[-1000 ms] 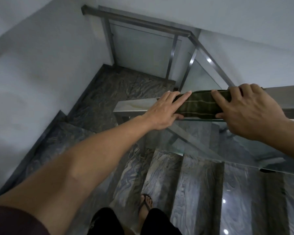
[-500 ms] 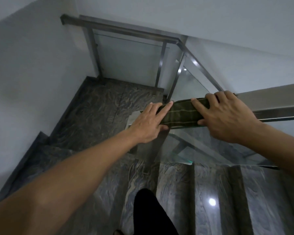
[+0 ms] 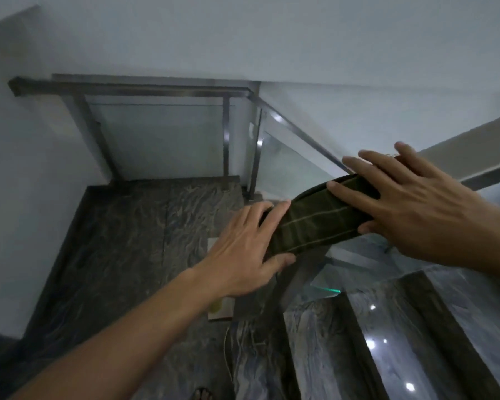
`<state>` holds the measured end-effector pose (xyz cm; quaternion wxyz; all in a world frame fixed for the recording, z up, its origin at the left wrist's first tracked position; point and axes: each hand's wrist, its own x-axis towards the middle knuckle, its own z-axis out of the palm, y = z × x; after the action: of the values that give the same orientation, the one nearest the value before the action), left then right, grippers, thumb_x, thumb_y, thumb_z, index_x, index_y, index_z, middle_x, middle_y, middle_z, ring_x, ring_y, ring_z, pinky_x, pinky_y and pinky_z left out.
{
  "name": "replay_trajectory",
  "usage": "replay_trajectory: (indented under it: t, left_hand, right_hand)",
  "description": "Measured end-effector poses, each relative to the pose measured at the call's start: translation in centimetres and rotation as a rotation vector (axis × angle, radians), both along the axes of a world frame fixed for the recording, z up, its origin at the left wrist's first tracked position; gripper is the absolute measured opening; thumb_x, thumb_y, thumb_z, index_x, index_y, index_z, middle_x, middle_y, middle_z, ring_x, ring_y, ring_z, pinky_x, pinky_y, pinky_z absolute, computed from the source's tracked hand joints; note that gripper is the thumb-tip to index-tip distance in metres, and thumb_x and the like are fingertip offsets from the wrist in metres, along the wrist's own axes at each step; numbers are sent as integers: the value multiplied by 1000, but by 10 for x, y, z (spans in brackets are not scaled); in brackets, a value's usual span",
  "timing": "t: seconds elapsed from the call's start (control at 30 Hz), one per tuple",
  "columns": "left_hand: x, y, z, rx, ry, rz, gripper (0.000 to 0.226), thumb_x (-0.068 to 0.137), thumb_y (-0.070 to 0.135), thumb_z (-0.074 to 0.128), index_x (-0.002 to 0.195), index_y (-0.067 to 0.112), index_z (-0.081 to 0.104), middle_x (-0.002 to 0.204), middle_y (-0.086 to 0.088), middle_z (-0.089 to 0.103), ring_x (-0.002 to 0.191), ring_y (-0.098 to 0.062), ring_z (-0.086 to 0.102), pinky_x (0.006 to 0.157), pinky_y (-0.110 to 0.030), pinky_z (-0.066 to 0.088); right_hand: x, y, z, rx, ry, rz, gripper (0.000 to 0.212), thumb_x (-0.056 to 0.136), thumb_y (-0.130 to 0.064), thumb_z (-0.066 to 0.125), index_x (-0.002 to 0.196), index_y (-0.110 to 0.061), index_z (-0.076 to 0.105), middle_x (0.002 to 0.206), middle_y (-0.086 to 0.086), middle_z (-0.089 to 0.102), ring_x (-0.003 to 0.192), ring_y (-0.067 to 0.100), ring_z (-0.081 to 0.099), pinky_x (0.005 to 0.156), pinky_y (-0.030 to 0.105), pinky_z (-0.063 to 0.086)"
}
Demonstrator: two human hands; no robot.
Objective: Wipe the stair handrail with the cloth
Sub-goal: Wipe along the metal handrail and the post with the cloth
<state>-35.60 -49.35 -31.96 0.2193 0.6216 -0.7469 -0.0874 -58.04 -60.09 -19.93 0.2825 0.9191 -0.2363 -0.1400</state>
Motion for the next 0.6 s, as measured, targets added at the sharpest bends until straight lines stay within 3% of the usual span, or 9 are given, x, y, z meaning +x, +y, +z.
replay_trajectory:
  t: [0.17, 0.27, 0.5, 0.6]
  left_hand:
    - [21, -19, -10, -153, -28, -300, 84, 90, 62, 34, 152, 18, -4, 161, -7, -3, 149, -18, -3, 121, -44, 4]
    - [26, -24, -14, -170, 14, -425, 75, 94, 58, 27, 152, 22, -3, 162, -3, -12, 149, -16, -3, 120, -46, 9]
    - [45, -42, -25, -134, 221, -655, 73, 95, 58, 28, 152, 27, -4, 162, 5, -12, 148, -15, 10, 112, -42, 35]
    - [52, -52, -31, -115, 272, -768, 74, 94, 59, 29, 151, 28, -8, 160, 7, -17, 148, -15, 10, 114, -35, 29]
  right_hand:
    - [-3, 13, -8, 23, -142, -152, 61, 88, -55, 33, 145, -32, 36, 148, 18, 43, 136, 38, 40, 113, 58, 24]
    - [0, 26, -11, -12, -158, -258, 62, 89, -54, 31, 147, -32, 32, 153, 16, 34, 142, 37, 28, 115, 55, 17]
    - [18, 48, -17, -46, -90, -529, 66, 92, -60, 19, 152, -33, 17, 159, 14, 17, 147, 35, 12, 116, 52, 6]
    - [32, 62, -23, -57, -109, -662, 64, 94, -56, 15, 153, -33, 8, 161, 14, 9, 148, 36, 4, 117, 50, 1]
